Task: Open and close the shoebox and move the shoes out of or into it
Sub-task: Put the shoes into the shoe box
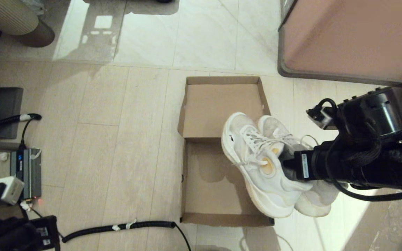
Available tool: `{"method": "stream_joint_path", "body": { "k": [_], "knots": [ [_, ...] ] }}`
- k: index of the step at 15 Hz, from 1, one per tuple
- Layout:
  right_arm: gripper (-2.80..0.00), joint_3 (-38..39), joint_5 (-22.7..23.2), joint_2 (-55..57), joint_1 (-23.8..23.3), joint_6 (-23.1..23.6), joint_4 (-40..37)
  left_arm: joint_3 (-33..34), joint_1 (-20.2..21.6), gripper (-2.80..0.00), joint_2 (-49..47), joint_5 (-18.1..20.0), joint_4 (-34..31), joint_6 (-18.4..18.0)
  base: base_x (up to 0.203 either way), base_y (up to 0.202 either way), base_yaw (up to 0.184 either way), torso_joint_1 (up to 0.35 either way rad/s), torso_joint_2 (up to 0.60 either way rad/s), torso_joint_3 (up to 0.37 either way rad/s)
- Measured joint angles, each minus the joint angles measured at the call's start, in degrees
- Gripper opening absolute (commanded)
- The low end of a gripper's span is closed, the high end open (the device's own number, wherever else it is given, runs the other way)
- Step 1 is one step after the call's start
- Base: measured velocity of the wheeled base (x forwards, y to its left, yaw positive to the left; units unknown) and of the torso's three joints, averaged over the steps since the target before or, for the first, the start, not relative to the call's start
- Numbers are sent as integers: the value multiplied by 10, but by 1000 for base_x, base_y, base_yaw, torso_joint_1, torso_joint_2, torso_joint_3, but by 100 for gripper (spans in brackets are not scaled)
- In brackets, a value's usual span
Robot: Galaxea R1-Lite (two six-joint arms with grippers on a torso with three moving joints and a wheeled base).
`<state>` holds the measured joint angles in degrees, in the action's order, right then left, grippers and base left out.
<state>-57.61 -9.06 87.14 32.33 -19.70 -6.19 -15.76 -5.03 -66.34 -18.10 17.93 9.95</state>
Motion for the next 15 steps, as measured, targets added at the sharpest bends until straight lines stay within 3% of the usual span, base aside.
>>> {"method": "stream_joint_path", "body": {
  "k": [5, 15],
  "knots": [
    [-280, -4, -7, 62, 35, -30, 41, -17, -1, -280, 5, 2, -1, -33, 0, 0, 0, 0, 0, 0],
    [-280, -25, -48, 148, 90, -53, 44, -24, -2, -280, 0, 12, 1, -35, 0, 0, 0, 0, 0, 0]
  ]
}}
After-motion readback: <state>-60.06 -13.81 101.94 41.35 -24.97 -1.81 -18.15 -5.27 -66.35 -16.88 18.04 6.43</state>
